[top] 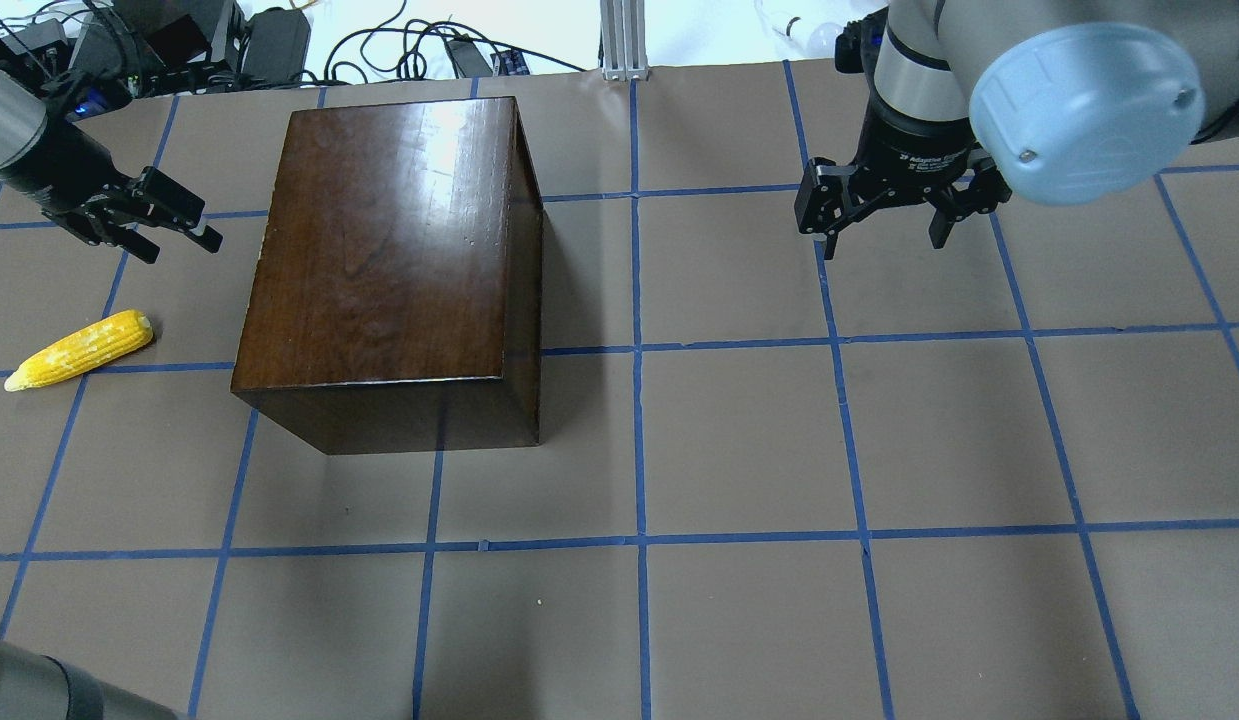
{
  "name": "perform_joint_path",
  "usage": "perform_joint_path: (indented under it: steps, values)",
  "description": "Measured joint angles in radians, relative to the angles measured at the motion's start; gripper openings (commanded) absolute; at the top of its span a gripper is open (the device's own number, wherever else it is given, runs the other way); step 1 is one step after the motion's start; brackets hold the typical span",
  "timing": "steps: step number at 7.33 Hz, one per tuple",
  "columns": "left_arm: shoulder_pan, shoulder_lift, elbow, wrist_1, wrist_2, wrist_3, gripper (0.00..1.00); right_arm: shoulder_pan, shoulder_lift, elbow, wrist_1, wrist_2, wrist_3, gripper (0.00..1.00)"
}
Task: Open drawer and put corn inside
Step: 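Move the left gripper around to the white drawer handle on the cabinet side, then hook the left gripper onto the white drawer handle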
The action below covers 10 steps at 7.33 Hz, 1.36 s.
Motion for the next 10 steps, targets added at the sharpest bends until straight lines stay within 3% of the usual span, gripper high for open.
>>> perform_joint_path:
  steps: [4,10]
  values:
    - [-0.005,-0.054,0.003,0.046,-0.061,-0.008,1.00,0.000,0.000,0.000,0.000,0.000,0.000,1.00]
    - [-0.011,-0.073,-0.030,0.054,-0.070,-0.062,1.00,0.000,0.000,0.000,0.000,0.000,0.000,1.00]
